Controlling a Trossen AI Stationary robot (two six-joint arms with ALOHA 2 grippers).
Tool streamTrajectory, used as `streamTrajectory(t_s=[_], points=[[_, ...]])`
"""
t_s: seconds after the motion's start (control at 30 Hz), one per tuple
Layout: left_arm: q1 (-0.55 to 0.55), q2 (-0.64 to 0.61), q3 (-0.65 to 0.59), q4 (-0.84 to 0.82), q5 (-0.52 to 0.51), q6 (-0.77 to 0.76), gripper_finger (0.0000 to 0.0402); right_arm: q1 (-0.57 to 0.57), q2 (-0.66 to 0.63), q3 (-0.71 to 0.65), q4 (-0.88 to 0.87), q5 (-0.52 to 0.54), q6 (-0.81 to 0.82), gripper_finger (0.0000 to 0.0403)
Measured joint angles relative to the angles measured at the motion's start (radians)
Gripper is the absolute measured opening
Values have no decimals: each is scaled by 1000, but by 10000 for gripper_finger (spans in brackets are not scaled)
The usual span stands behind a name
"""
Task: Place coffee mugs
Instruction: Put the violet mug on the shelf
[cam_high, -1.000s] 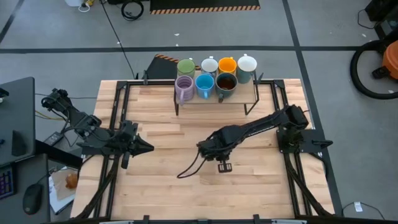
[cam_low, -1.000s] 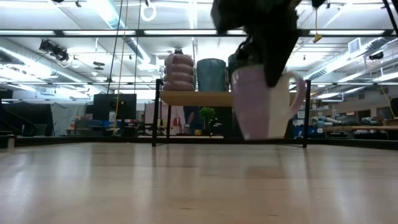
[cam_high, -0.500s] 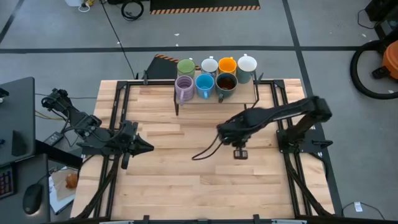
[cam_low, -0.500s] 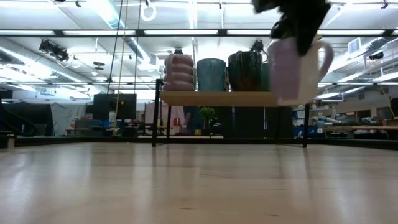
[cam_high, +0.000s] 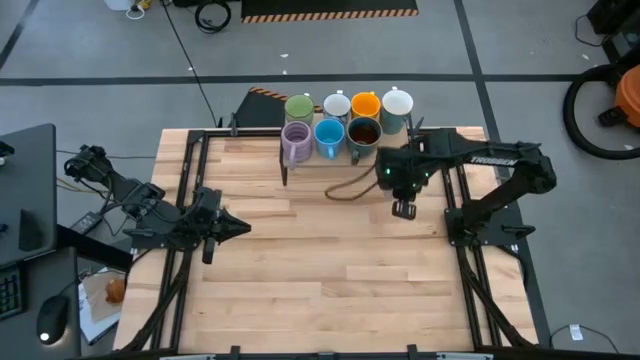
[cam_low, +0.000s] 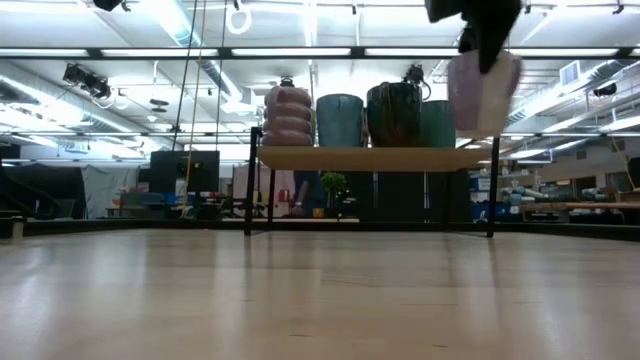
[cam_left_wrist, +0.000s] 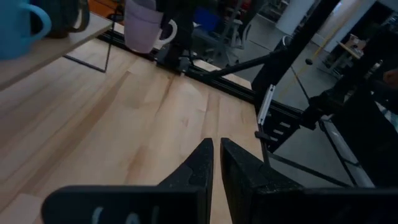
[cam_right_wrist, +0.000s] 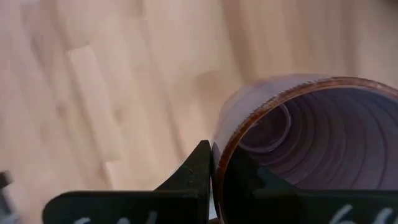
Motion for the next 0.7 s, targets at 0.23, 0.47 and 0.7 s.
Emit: streamTrajectory(t_s=[0.23, 0.47, 0.7], points=[[33, 0, 0, 1, 50, -1, 34, -116, 60, 119, -39, 100, -176, 29], [40, 0, 0, 21, 55, 0, 34, -271, 85, 166, -75, 101, -308, 29], [40, 0, 0, 21, 53, 0, 34, -388, 88, 179, -69, 72, -416, 29]])
